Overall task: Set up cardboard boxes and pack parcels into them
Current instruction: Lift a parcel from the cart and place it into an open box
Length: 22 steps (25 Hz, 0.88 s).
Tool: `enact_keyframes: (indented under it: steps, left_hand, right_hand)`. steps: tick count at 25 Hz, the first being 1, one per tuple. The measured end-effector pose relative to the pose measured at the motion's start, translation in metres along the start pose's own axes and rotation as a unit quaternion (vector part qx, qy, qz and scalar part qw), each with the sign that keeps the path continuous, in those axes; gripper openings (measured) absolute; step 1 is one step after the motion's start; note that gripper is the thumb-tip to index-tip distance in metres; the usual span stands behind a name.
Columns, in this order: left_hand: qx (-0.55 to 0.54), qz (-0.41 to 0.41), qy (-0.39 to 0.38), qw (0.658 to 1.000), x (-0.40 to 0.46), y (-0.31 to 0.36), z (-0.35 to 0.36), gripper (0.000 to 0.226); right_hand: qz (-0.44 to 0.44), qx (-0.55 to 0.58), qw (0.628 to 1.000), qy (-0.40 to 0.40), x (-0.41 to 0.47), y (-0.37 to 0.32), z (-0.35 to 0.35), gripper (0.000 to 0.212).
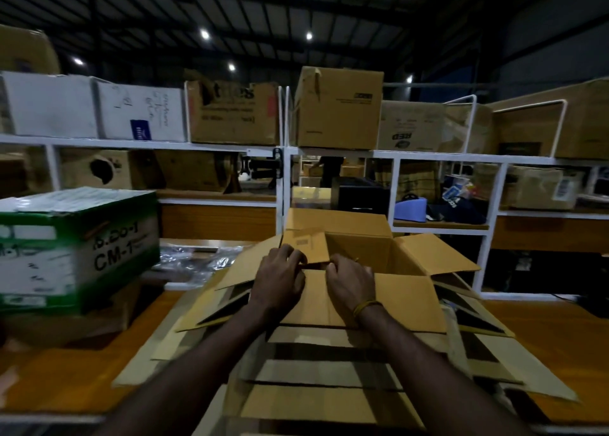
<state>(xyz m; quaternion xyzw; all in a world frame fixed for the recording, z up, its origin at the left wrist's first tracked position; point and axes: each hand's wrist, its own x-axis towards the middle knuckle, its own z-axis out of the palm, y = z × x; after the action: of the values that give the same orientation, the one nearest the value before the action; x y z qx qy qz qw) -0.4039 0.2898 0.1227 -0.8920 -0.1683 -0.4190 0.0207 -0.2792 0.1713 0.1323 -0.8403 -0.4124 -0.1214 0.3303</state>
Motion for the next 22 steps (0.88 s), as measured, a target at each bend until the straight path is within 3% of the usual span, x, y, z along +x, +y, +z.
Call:
enact_keyframes:
  steps: [2, 8, 13, 18, 22]
  left_hand:
    - [-0.003, 0.004, -0.007, 1.0, -0.006, -0.006, -0.003, 0.028]
    - [-0.004, 0.034, 0.005, 0.999, -0.012, -0.011, -0.013, 0.037]
    - [0.124, 0.049, -0.021, 0.991, -0.013, -0.024, -0.019, 0.051]
    - [0.211, 0.011, -0.031, 0.977, -0.018, -0.032, -0.031, 0.062]
    - [0.243, -0.001, -0.052, 0.969, -0.019, -0.035, -0.035, 0.062]
  right_hand:
    - [-0.017, 0.022, 0.999, 0.02, -0.002, -0.004, 0.003, 0.029]
    - [-0.053, 0.041, 0.998, -0.015, 0.009, -0.026, 0.005, 0.073]
    - [-0.104, 0.04, 0.991, -0.078, 0.022, -0.042, 0.014, 0.088]
    - [-0.138, 0.023, 0.98, -0.141, 0.032, -0.059, 0.018, 0.089]
    - [-0.166, 0.005, 0.97, -0.176, 0.044, -0.062, 0.027, 0.066]
